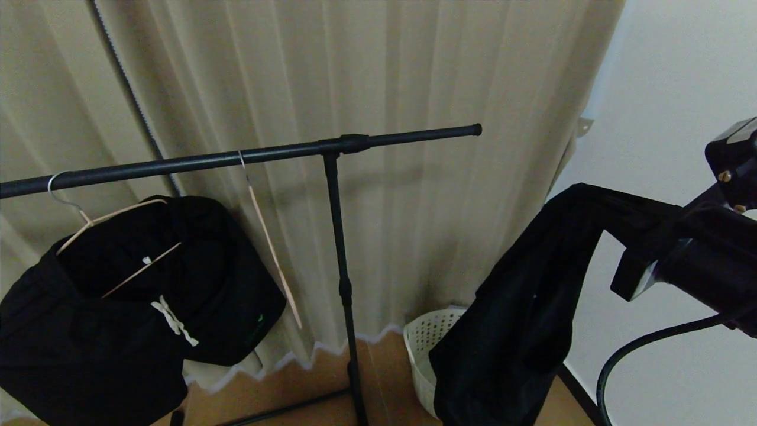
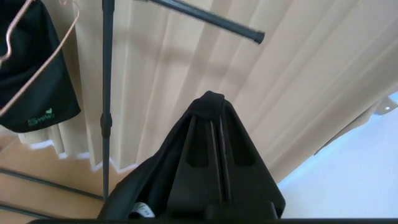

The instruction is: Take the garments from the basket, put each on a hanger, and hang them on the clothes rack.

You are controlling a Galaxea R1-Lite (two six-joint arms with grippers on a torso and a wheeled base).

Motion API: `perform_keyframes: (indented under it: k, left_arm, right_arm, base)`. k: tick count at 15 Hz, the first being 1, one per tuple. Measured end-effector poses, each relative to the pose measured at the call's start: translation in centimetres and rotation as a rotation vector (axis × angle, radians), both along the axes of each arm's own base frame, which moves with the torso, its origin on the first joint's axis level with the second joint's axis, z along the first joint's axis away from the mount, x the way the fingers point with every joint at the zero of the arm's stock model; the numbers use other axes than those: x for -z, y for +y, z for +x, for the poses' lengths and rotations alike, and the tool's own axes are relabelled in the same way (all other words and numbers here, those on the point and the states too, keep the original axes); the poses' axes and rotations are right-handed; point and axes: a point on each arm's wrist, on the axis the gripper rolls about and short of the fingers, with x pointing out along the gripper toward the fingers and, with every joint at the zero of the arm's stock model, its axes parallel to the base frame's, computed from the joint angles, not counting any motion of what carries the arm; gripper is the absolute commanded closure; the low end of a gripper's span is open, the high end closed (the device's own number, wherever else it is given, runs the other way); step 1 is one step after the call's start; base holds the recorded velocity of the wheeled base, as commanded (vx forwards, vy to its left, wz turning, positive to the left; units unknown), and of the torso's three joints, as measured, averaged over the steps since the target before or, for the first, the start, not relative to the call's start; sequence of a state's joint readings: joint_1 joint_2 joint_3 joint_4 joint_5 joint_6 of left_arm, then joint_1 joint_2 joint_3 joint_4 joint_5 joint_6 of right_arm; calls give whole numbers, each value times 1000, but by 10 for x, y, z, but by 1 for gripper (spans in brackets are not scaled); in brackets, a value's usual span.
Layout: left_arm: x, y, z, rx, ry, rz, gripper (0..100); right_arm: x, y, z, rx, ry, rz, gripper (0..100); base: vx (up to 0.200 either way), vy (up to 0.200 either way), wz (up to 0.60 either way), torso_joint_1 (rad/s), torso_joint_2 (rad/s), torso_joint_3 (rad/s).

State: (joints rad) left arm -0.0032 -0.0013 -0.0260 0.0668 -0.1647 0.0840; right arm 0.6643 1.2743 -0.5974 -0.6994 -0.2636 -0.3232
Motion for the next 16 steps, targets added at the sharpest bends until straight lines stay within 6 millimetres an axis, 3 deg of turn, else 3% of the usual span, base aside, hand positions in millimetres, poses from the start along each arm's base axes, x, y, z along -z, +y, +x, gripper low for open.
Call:
perform_keyframes:
  k: [2,9,12,16]
  left_arm:
    - [0,0,0,0,1,0,0]
    - [0,0,0,0,1,0,0]
    - [0,0,0,-1,1,-1,0]
    - [0,0,0,0,2,-1,0]
  right_arm:
    - [1,0,-1,-6,-5,-15,100]
    - [3,-1,-1,-6,2,-19,100]
    - [4,-1,-2,-11,1,-22,100]
    - [4,-1,-2,-11,3,-25,100]
  base:
    - [0,0,0,16,-25,-13]
    - [0,0,600,8,-2,-2]
    - [0,0,0,0,0,0]
    - [-200,0,0,8,4,-4]
